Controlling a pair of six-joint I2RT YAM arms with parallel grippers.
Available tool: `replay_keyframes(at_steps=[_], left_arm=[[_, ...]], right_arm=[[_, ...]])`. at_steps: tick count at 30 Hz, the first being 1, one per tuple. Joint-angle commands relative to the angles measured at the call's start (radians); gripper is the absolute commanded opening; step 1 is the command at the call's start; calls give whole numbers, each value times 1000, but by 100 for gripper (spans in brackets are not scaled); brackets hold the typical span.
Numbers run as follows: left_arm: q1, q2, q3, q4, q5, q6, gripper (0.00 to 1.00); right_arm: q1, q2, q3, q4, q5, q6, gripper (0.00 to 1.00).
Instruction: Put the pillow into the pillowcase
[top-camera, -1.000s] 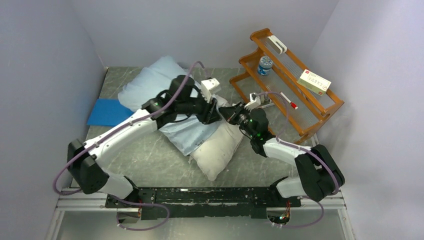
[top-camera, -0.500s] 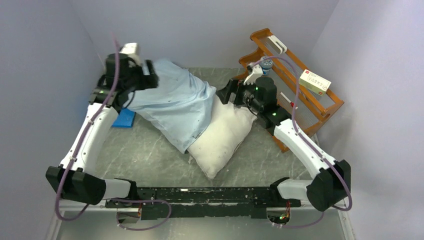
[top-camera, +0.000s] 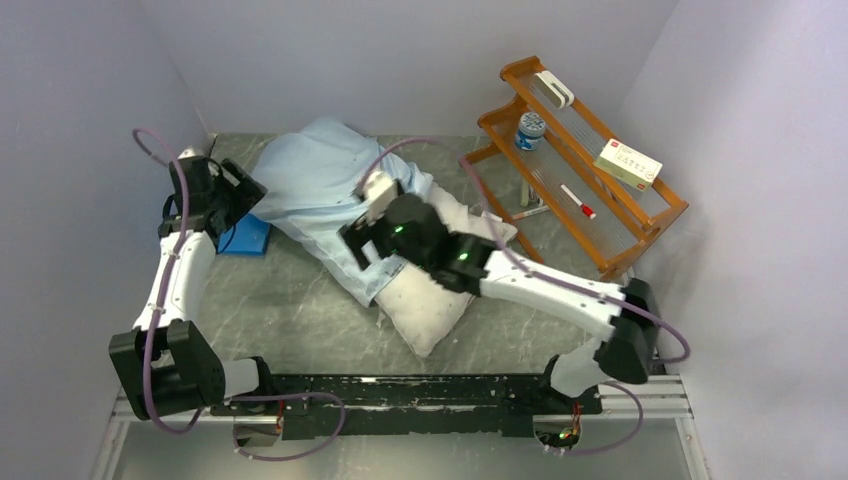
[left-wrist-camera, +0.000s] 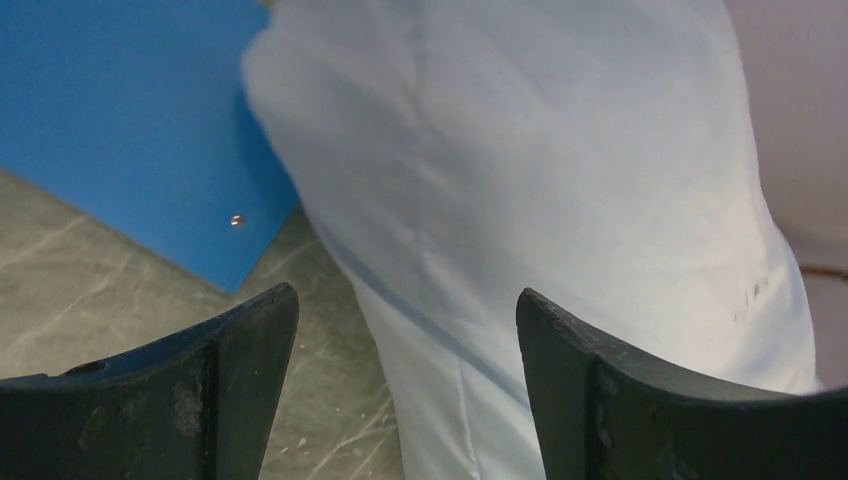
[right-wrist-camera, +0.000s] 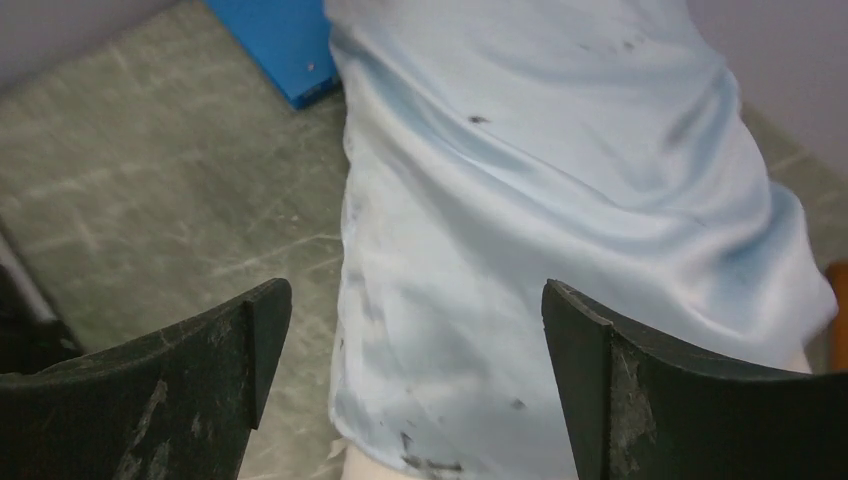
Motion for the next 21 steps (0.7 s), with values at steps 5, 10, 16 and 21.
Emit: replay_keyframes(at_steps=[5,10,16,21], left_arm=[[81,21,-24,-27,-33,-211,83],[82,-9,-72,10,-36,-177,78],[83,-6,-29,-18,-60,-60,62],[81,-6,73,-60,-16,53,65]], right_arm=[[196,459,224,128,340,-533,100],[164,773,424,102,434,-664,95],[105,574,167,213,366,-721,0],[-23,161,-158,271,-36,-615,0]])
